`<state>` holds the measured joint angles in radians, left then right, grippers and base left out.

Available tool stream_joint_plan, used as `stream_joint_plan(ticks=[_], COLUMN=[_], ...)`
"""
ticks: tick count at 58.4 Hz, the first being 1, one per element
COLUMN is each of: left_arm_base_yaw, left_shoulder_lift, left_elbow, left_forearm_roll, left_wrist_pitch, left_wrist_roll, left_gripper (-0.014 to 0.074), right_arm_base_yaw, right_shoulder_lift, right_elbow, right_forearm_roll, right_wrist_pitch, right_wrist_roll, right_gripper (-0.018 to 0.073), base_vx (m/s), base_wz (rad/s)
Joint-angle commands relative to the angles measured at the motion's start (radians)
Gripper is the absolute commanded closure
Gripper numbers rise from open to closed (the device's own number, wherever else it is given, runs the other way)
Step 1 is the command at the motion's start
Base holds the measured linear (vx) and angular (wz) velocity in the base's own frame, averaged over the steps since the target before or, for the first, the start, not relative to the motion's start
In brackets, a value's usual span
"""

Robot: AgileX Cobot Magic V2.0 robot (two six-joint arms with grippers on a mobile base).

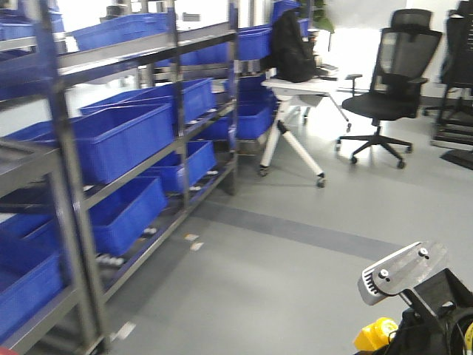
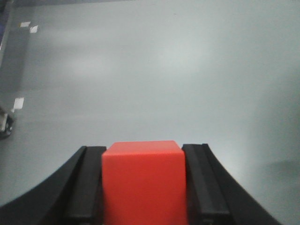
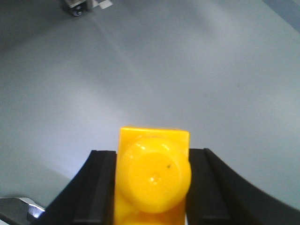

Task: Pick red and yellow blocks into blue bin
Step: 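Drive past the shelves to the large open blue bin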

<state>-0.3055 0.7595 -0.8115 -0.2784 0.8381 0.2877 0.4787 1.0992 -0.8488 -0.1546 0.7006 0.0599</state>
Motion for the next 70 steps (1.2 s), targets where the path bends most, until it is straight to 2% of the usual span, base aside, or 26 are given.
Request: stream_joint_plan(ticks=[1, 36, 70], left_arm_base_yaw=[-0.002, -0.002, -0.002], left_shoulder_lift=[-0.001, 0.000, 0.000], left_elbow=[-0.025, -0.025, -0.025], left_forearm_roll=[-0.023, -0.023, -0.023], left_wrist_pitch=[-0.060, -0.060, -0.060], left_wrist_roll=[-0.004, -0.004, -0.004], left_gripper=[0.0362, 0.0362, 0.0362], right_arm_base_yaw=[0.001, 0.001, 0.001], right_shoulder_lift=[-0.023, -0.023, -0.023], right_elbow=[-0.028, -0.028, -0.028], right_forearm_roll=[-0.017, -0.017, -0.017], right_wrist_pitch=[-0.055, -0.055, -0.052], right_wrist_roll=[-0.009, -0.009, -0.009], right_gripper=[0.0335, 0.0335, 0.0335], base_vx=[0.45, 0.43, 0.39], base_wz=[-0.35, -0.21, 0.31])
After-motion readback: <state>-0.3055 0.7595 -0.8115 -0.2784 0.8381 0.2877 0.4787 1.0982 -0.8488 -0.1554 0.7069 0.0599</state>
